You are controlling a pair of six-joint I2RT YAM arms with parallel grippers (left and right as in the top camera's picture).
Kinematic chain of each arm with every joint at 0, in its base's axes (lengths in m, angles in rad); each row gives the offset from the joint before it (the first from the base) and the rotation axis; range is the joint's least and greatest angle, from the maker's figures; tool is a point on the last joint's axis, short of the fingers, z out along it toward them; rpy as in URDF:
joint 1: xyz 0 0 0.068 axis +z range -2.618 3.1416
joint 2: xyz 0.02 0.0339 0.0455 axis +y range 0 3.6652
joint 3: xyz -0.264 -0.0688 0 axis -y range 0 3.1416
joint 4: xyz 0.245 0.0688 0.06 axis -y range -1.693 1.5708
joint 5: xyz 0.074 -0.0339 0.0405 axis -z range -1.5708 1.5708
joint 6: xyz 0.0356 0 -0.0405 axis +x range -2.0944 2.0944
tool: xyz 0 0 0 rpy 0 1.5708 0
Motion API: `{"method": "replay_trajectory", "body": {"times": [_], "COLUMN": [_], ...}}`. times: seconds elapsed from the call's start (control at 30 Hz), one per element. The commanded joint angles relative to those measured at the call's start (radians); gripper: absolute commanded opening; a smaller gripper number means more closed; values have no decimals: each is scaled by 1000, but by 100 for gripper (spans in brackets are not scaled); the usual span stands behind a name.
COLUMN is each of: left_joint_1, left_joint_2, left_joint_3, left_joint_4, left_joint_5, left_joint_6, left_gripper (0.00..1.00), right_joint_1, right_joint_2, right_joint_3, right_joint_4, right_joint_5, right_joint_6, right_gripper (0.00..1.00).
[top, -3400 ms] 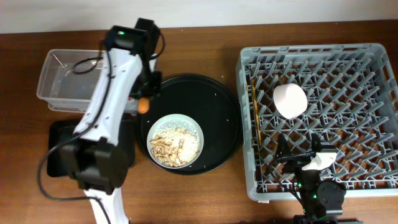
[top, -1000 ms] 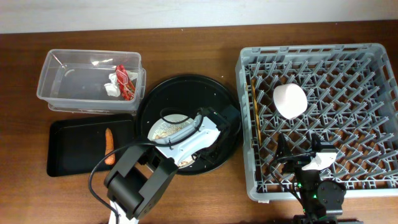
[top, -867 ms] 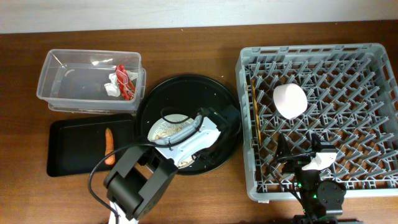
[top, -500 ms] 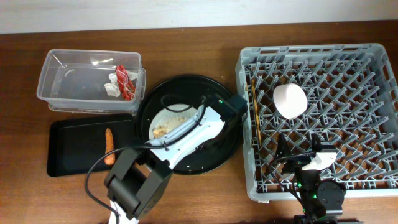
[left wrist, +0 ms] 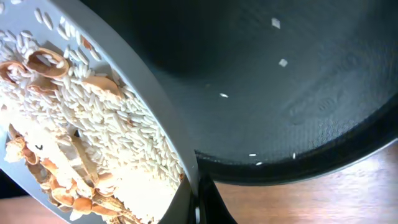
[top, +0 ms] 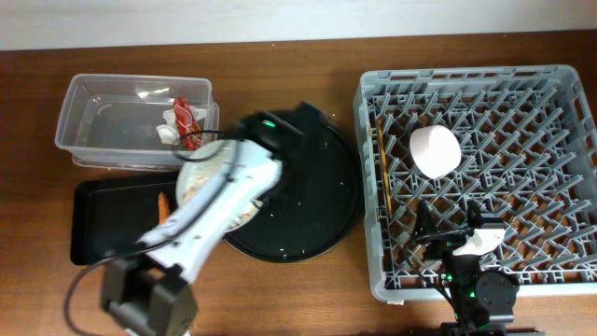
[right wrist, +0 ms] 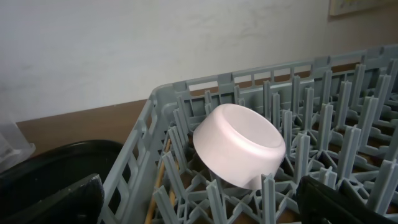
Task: Sort waste into correct bins and load items into the dishwasher rack
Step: 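Carry the white plate over the black tray and tip the rice out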
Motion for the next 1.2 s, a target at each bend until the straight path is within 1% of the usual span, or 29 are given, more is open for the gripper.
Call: {"method": "replay_trajectory", "body": {"times": [0.0,0.07,0.2,0.33,0.4,0.53,0.6,0.7,0.87,0.9,0.93,1.03,1.17], "left_joint_1": [132,200,301,381,418,500,548,624,729,759,800,865,958], "left_joint_2": [-82,-89,-90,-90,-90,-91,-91,-91,-93,-94,-94,-95,-96], "left_joint_3": [22,16,-27,-54,-54,-54,-54,-54,-54,-54,-61,-97,-177], "left_joint_4": [-6,-6,11,25,27,34,38,47,31,24,19,17,21], "left_joint_5": [150,214,309,328,338,423,489,617,756,811,898,1014,1035], "left_joint_6": [27,75,127,135,161,236,283,388,501,541,599,668,689], "left_gripper": [0,0,0,0,0,0,0,0,0,0,0,0,0], "right_joint_1": [-8,-8,-8,-8,-8,-8,-8,-8,-8,-8,-8,-8,-8], "right_joint_2": [-7,-7,-7,-7,-7,-7,-7,-7,-7,-7,-7,-7,-7], "right_joint_3": [-9,-9,-9,-9,-9,-9,-9,-9,-9,-9,-9,-9,-9], "right_joint_4": [3,3,3,3,3,3,3,3,3,3,3,3,3], "right_joint_5": [-13,-13,-13,-13,-13,-13,-13,-13,-13,-13,-13,-13,-13], "right_joint_6": [-7,-7,-7,-7,-7,-7,-7,-7,-7,-7,-7,-7,-7], "right_gripper": [98,98,98,98,98,98,98,98,98,98,98,98,98]}}
